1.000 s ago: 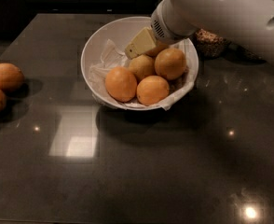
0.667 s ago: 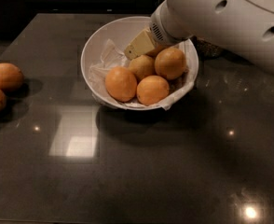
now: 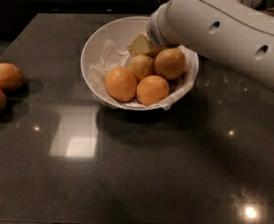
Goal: Pick orange from white bowl
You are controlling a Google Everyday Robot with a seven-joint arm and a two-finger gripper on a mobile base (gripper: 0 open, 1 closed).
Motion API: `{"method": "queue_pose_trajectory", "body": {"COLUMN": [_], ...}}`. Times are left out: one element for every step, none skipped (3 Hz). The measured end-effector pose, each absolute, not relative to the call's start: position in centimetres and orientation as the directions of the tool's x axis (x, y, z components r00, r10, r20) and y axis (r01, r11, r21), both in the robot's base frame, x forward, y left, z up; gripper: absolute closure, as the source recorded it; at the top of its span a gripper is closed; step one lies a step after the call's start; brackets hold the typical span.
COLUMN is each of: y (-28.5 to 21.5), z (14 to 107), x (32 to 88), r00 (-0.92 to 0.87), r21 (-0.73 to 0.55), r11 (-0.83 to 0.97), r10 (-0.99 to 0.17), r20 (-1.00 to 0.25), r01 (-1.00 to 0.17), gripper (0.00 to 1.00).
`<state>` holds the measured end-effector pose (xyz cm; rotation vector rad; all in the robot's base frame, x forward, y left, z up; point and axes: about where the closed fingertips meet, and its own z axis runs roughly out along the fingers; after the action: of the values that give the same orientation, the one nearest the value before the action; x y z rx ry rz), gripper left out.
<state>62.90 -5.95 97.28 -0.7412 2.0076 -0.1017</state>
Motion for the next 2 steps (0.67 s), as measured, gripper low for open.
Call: {"method": "queue_pose_trajectory", "body": {"y": [-6.07,-6.07], "z": [97.27,97.27], "x": [63.3,63.3], "r00": [-0.338,-0.338], "r21": [-0.367,-0.367], "r11": [0.81,0.81], "r10": [-0.54,-0.54], "r20": [-0.771,-0.771], "r01": [-0.457,-0.457], "gripper": [0.16,0.14]}}
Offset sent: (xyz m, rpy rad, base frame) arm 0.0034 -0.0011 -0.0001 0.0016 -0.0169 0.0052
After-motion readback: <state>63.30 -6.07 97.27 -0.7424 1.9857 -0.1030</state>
